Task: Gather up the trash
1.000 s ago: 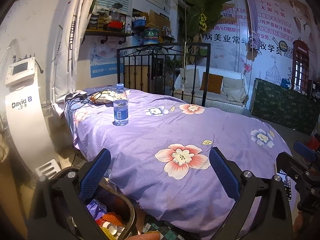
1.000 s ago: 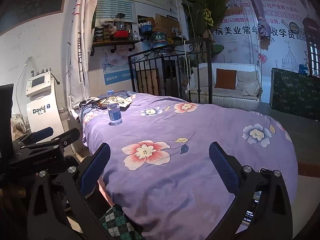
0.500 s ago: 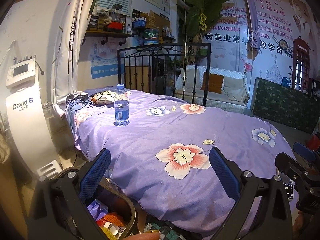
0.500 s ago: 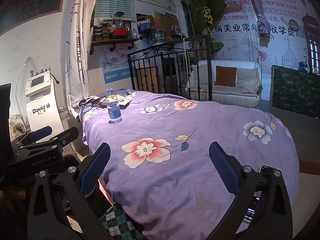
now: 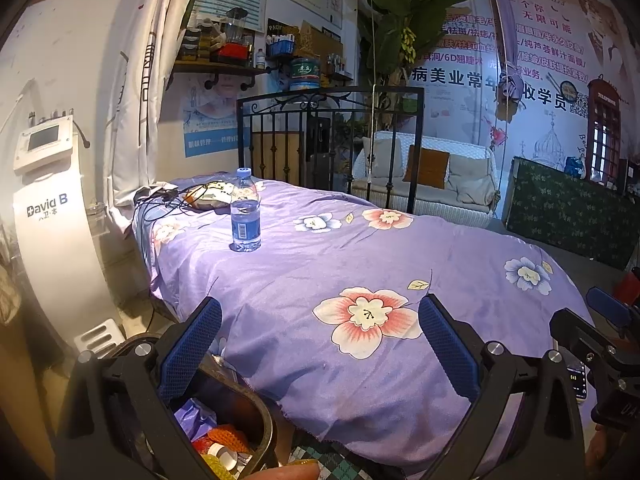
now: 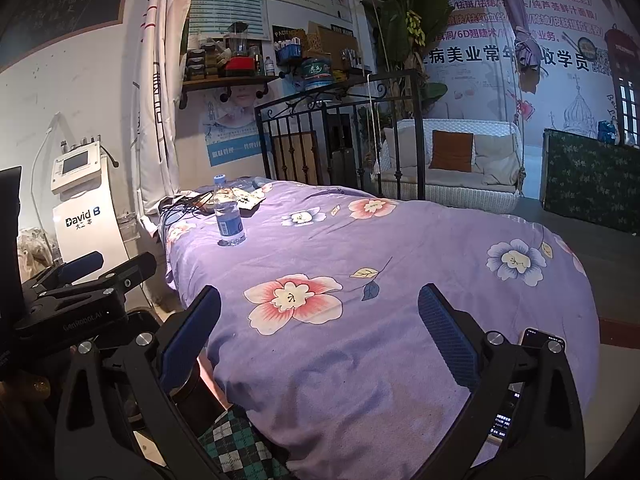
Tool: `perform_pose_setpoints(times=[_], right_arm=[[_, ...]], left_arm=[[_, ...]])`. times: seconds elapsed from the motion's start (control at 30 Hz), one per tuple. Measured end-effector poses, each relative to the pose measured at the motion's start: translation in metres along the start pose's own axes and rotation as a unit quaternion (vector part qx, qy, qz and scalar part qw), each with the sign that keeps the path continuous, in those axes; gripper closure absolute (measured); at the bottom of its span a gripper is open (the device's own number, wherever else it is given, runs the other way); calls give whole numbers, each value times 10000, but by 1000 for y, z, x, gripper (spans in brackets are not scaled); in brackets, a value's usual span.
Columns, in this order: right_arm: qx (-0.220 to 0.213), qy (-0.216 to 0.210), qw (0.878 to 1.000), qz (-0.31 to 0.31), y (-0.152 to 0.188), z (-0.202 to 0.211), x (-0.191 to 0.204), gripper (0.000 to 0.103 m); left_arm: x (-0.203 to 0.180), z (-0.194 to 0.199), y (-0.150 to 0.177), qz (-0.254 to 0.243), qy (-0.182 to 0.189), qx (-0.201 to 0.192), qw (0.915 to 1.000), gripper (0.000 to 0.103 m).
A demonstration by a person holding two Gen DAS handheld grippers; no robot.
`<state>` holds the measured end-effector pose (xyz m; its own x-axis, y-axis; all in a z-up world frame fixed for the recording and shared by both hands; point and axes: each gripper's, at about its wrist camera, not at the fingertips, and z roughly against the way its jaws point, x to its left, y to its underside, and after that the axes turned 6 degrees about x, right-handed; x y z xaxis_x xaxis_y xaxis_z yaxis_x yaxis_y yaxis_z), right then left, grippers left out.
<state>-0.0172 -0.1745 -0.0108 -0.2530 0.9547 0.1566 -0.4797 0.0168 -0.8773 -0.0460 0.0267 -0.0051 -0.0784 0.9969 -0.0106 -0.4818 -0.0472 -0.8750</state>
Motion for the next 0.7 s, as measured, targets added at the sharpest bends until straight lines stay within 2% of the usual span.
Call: perform_pose_setpoints(times=[0.7], right_arm=[[27, -17, 10000, 4, 1, -3, 0, 6]], left_arm=[[4, -2, 2, 26, 20, 25, 10000, 6]])
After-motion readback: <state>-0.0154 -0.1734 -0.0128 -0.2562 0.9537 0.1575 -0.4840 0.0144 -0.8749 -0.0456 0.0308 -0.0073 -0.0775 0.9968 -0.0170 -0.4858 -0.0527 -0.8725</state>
